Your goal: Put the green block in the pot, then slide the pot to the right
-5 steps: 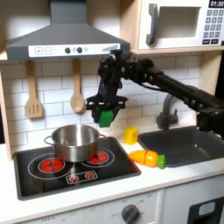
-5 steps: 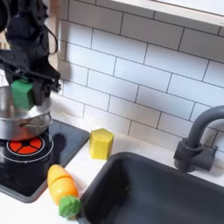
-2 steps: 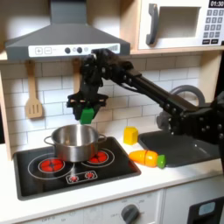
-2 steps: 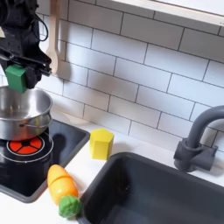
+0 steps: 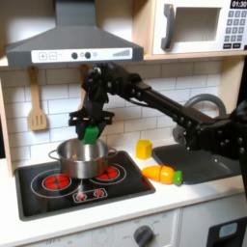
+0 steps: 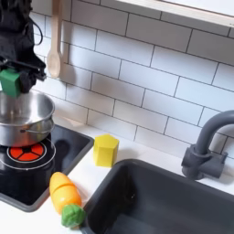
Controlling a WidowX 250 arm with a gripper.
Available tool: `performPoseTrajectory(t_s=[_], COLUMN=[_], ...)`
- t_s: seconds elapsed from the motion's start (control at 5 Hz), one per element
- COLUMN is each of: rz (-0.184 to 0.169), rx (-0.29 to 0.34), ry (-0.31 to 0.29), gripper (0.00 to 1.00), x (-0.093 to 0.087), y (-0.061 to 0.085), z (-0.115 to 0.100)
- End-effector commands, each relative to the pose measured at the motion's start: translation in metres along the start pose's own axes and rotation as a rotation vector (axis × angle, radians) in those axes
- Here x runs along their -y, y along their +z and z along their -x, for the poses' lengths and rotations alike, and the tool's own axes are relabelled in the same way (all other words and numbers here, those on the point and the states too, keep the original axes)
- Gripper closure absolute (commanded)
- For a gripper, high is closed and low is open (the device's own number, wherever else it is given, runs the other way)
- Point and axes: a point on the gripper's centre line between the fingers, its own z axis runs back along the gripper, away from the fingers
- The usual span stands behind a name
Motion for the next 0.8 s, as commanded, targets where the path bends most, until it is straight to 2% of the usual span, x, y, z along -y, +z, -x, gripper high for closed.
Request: performPoseTrajectory(t_s=[0.0, 0.2, 0.4, 0.6], rz=[0.013, 0.004, 0.009, 0.022], rx=[0.018, 0.027, 0.012, 0.002], ry=[-0.007, 0.011, -0.005, -0.015], gripper=[1.0, 1.0, 0.0, 0.0], x=[-0.0003, -0.0067, -0.0059, -0.004], y=[-0.0137, -0.0118, -0.0113, -0.0093], z=[-0.0014, -0.0018, 0.001, 0.0042])
